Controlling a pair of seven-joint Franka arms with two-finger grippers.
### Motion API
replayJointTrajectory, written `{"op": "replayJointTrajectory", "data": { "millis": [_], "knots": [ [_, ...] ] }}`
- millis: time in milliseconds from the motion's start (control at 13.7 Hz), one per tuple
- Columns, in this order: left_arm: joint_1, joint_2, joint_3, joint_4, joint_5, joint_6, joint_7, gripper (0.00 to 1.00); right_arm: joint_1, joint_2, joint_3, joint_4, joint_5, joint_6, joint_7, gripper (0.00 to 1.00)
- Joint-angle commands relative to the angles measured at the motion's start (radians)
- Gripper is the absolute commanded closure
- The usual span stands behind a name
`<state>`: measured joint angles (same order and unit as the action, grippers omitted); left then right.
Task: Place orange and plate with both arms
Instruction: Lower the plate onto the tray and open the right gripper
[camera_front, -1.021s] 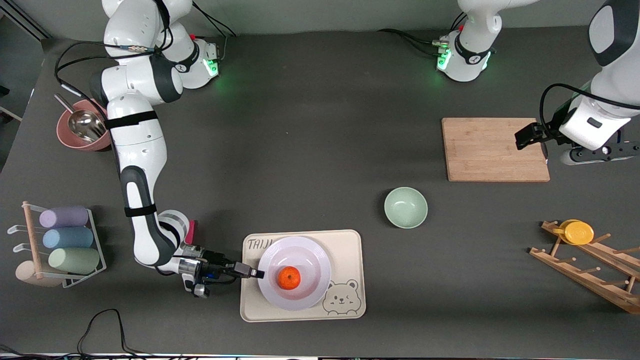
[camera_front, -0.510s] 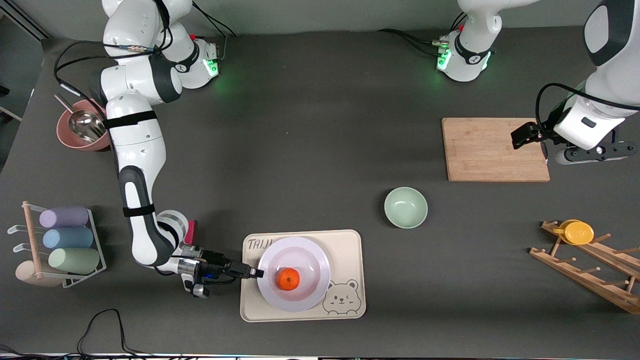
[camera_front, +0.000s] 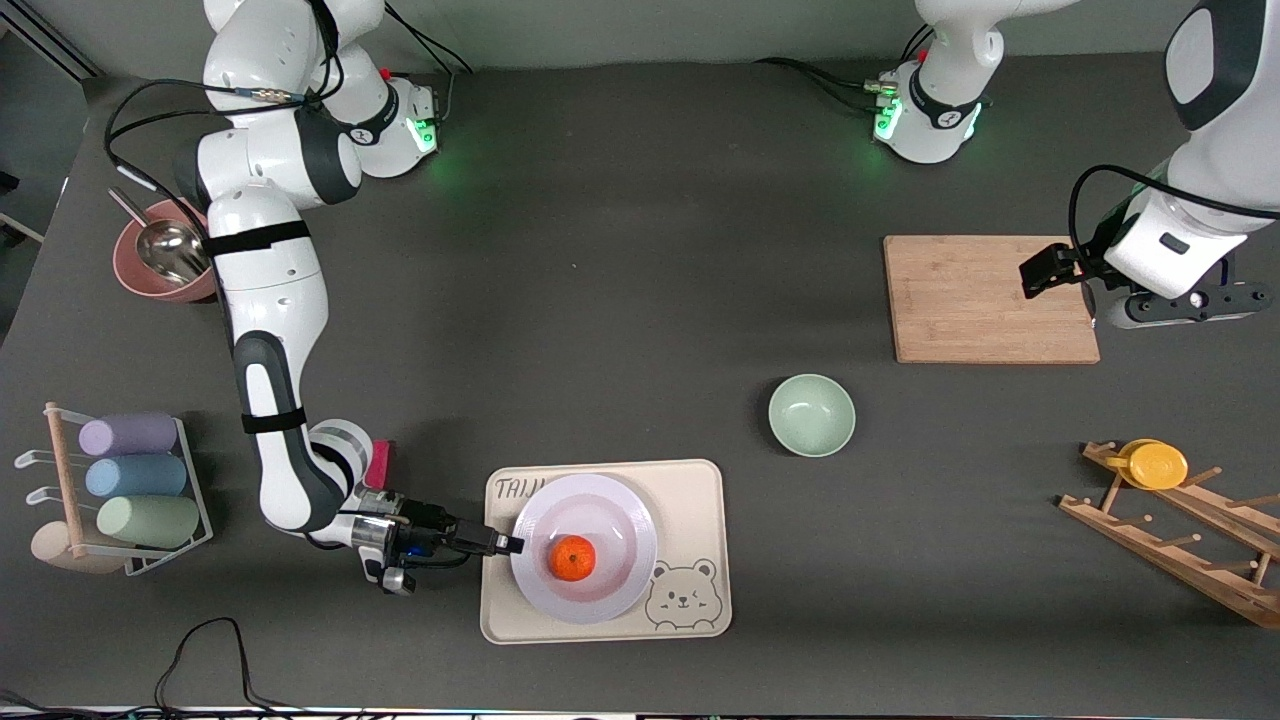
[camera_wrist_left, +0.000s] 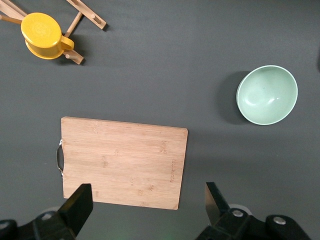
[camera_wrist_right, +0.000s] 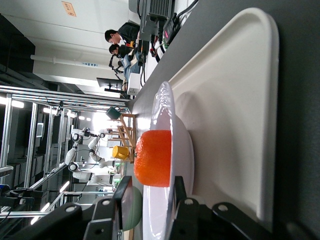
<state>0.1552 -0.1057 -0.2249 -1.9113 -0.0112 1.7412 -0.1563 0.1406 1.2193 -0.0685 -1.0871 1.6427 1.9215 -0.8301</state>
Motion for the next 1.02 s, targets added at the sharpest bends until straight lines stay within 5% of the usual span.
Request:
{"op": "replayJointTrajectory", "data": {
  "millis": [0,510,948],
  "knots": [
    [-0.002,-0.017,0.004,0.002,0.0,0.003,-0.016,0.0,0.001,-0.043,-0.046,-0.077,-0.061,0.005,-0.029,0.59],
    [-0.002,-0.014,0.01,0.003,-0.059,0.007,0.0,0.0,0.001,-0.093,-0.071,-0.1,-0.136,0.007,0.02,0.59],
    [-0.002,-0.008,0.009,0.002,-0.056,0.049,0.0,0.0,-0.002,-0.294,-0.073,-0.273,-0.142,-0.024,0.15,0.59]
  ]
}}
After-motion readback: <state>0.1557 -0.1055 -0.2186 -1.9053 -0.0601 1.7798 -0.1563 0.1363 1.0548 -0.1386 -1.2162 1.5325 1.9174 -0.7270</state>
